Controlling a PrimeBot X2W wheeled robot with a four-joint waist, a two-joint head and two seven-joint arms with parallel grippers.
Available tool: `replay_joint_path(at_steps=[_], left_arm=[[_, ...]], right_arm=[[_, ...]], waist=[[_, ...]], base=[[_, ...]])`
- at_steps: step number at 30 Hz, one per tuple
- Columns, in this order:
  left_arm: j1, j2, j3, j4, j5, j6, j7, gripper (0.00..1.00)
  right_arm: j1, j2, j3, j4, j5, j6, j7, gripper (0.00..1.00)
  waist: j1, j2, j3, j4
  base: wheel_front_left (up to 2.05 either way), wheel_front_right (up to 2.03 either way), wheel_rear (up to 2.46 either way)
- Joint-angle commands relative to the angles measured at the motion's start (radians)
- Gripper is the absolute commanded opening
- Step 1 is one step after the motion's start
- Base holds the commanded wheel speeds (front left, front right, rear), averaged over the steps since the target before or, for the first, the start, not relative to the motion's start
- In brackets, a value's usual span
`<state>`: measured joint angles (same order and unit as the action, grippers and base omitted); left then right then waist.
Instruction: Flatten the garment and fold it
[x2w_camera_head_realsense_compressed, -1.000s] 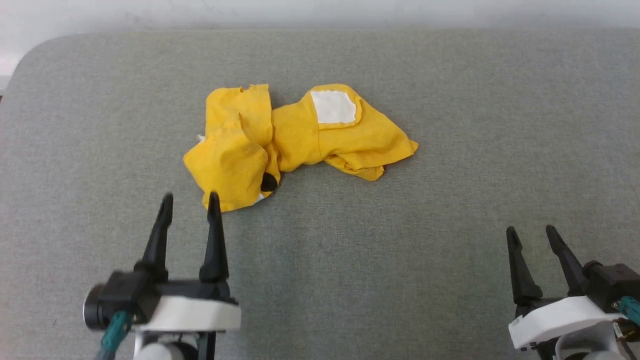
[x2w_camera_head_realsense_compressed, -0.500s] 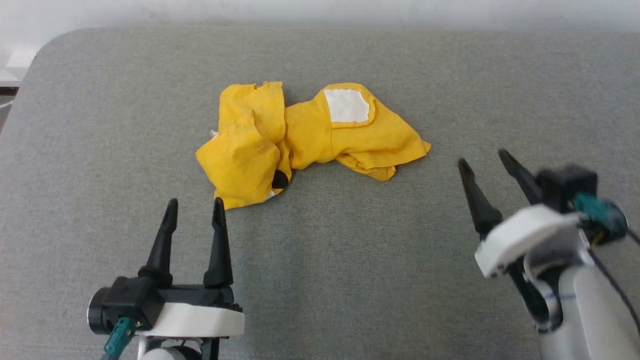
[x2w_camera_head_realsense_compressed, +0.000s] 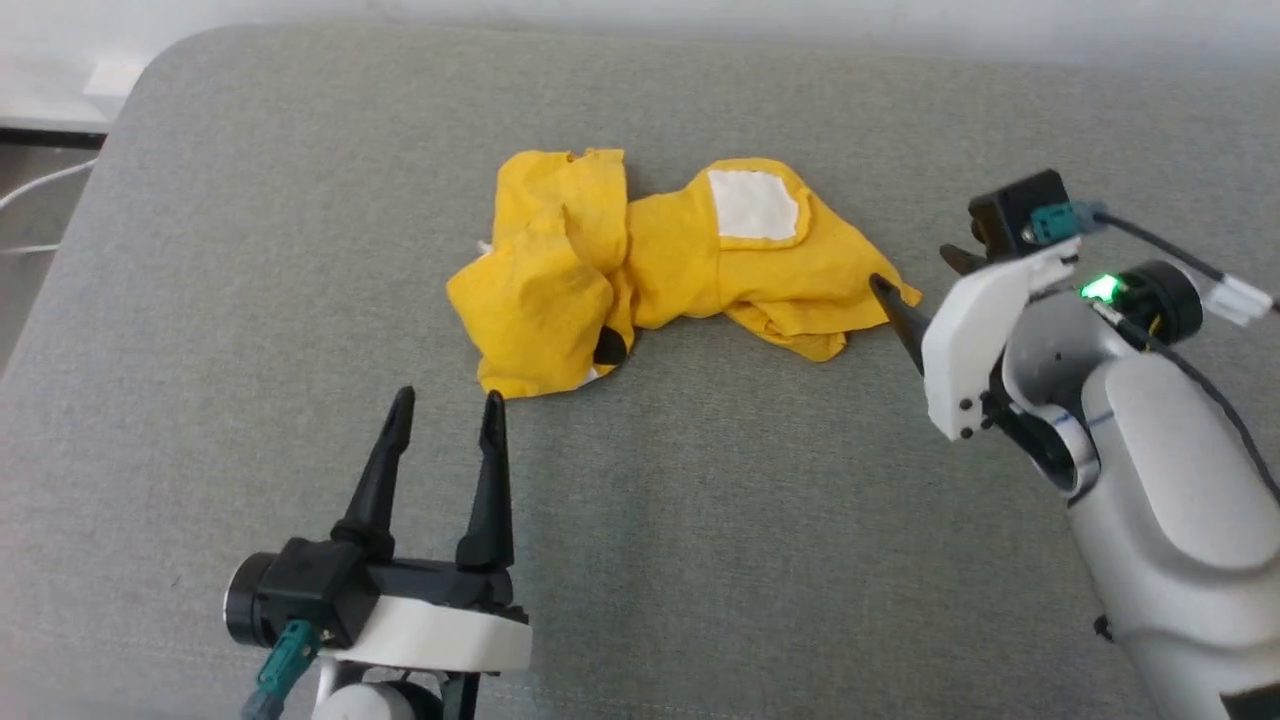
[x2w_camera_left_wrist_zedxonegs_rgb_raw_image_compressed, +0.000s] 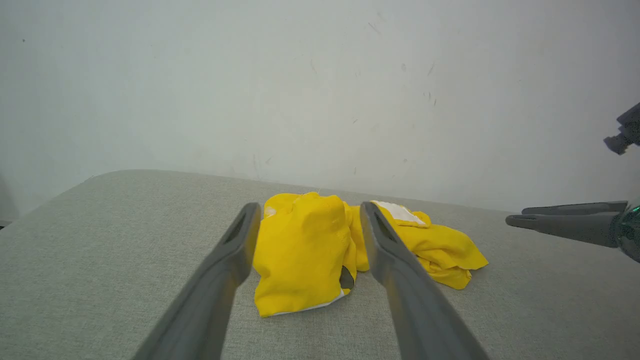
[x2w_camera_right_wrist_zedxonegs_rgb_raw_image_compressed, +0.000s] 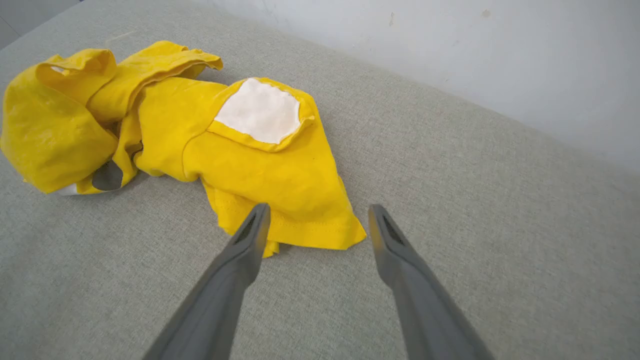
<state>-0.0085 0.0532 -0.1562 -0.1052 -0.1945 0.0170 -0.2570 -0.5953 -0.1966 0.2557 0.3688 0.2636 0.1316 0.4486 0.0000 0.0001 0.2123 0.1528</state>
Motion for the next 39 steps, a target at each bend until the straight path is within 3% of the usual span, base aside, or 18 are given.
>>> replay_joint_path(at_steps=[1, 16, 19, 26, 31, 39], left_arm=[[-0.025, -0.003, -0.008, 0.002, 0.006, -0.009, -0.005, 1.00], [-0.107, -0.003, -0.075, -0.015, -0.026, 0.006, -0.005, 1.00], [-0.113, -0.003, -0.077, -0.014, -0.030, 0.011, -0.005, 1.00], [-0.116, -0.003, -0.069, -0.009, -0.029, 0.022, -0.005, 1.00], [-0.112, -0.003, -0.062, -0.005, -0.023, 0.019, -0.005, 1.00], [-0.082, -0.003, -0.042, -0.008, -0.011, 0.018, -0.005, 1.00]], right_arm=[[-0.042, -0.007, 0.010, 0.035, 0.002, -0.001, 0.004, 1.00], [-0.214, -0.035, 0.052, 0.309, -0.008, -0.001, 0.050, 1.00], [-0.224, -0.030, 0.044, 0.337, -0.002, -0.001, 0.039, 0.00], [-0.254, -0.022, 0.035, 0.347, 0.001, -0.001, -0.033, 0.00], [-0.272, -0.022, -0.012, 0.287, 0.057, -0.001, -0.113, 0.00], [-0.097, -0.132, -0.198, 0.065, 0.096, -0.001, -0.184, 0.00]], waist=[[0.0000, -0.0001, 0.022, 0.025], [0.0000, -0.0001, 0.161, 0.119], [0.0000, -0.0001, 0.166, 0.124], [0.0000, -0.0001, 0.158, 0.105], [0.0000, -0.0001, 0.132, 0.073], [0.0000, -0.0001, 0.092, 0.022]], base=[[0.00, 0.00, 0.00], [0.00, 0.00, 0.00], [0.00, 0.00, 0.00], [0.00, 0.00, 0.00], [0.00, 0.00, 0.00], [0.00, 0.00, 0.00]])
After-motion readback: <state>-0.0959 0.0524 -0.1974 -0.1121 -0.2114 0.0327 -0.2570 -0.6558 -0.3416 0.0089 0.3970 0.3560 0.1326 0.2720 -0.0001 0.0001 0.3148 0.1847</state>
